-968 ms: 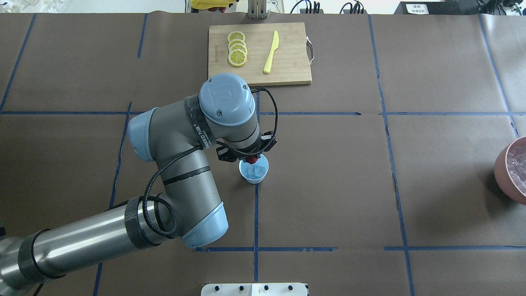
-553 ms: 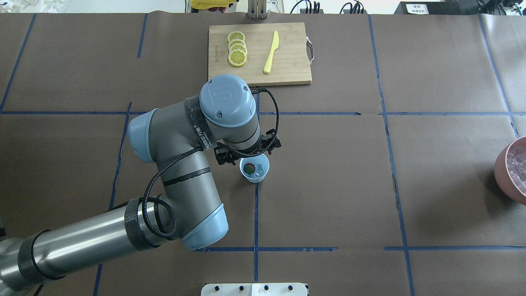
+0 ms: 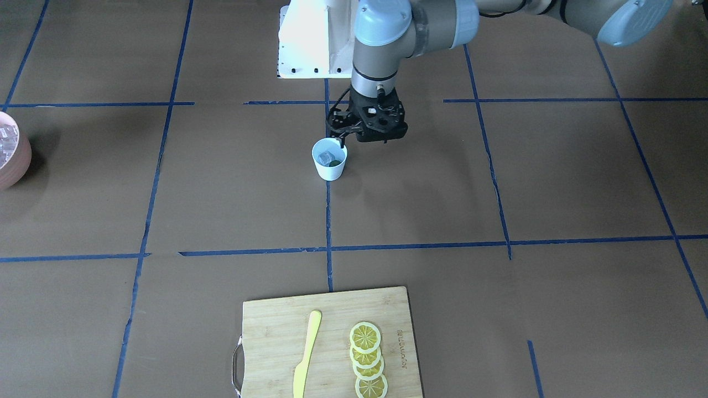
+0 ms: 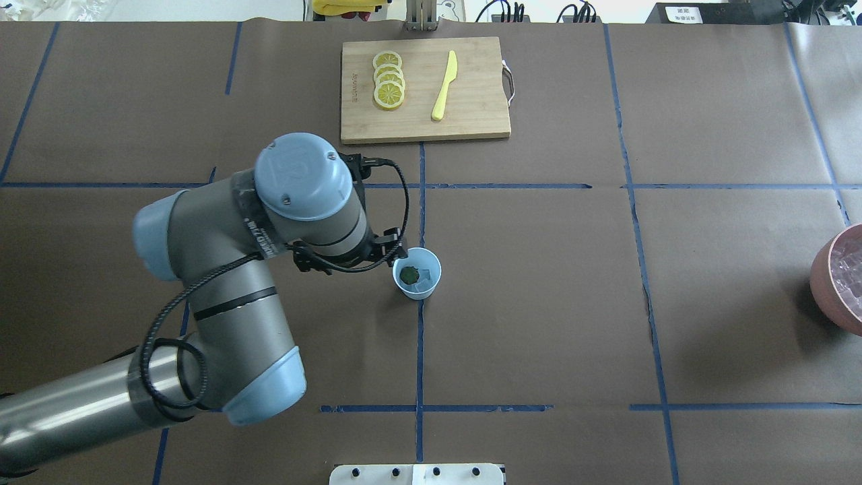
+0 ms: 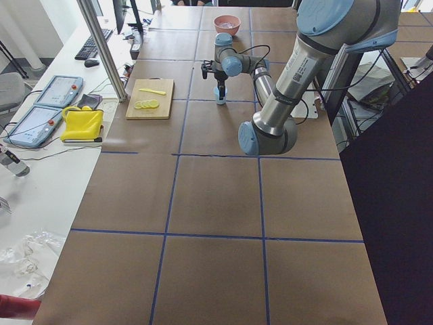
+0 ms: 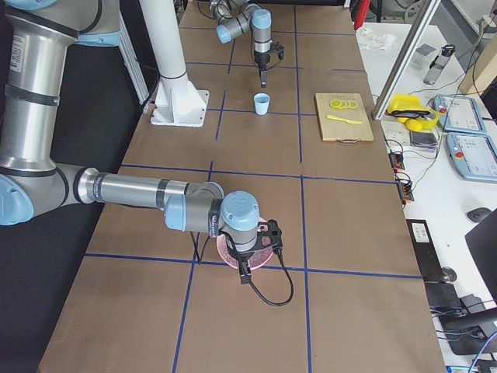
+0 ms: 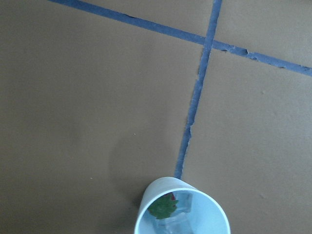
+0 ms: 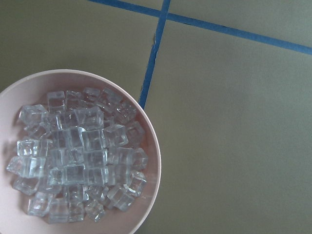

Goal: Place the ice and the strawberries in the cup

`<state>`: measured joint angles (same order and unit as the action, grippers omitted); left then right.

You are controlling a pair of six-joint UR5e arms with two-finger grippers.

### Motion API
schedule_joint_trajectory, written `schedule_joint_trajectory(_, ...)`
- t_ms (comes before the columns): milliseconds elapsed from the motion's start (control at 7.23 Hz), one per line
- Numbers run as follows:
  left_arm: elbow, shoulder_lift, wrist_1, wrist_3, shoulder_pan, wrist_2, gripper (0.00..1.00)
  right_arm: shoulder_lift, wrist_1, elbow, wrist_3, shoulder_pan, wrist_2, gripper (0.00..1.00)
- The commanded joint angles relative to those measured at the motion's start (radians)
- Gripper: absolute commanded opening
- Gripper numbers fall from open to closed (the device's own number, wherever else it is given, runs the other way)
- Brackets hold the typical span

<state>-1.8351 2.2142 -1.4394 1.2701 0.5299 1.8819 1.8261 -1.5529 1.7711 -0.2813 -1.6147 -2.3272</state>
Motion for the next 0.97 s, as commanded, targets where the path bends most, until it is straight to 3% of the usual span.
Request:
schedule_joint_trajectory(0, -0.192, -0.19, 0.091, -0.302, 0.097, 0.005, 1.0, -0.001, -0.001, -0.001, 0.001, -0.001, 0.0, 0.99)
schedule_joint_trajectory(138, -0.248, -0.314, 0.082, -0.443, 0.175, 0.063, 1.0, -0.001, -0.001, -0.002, -0.001, 0.001, 0.0, 0.99)
schedule_joint_trajectory(415, -0.245, -0.483, 0.076, -0.846, 0.44, 0.249, 1.0, -0.005, 0.001, -0.013, 0.004, 0.001, 0.0, 0.99)
schedule_joint_trajectory(830, -0.069, -0.609, 0.076, -1.351, 0.793, 0.42, 1.0, -0.016, 0.001, -0.012, 0.005, 0.001, 0.0, 0.99)
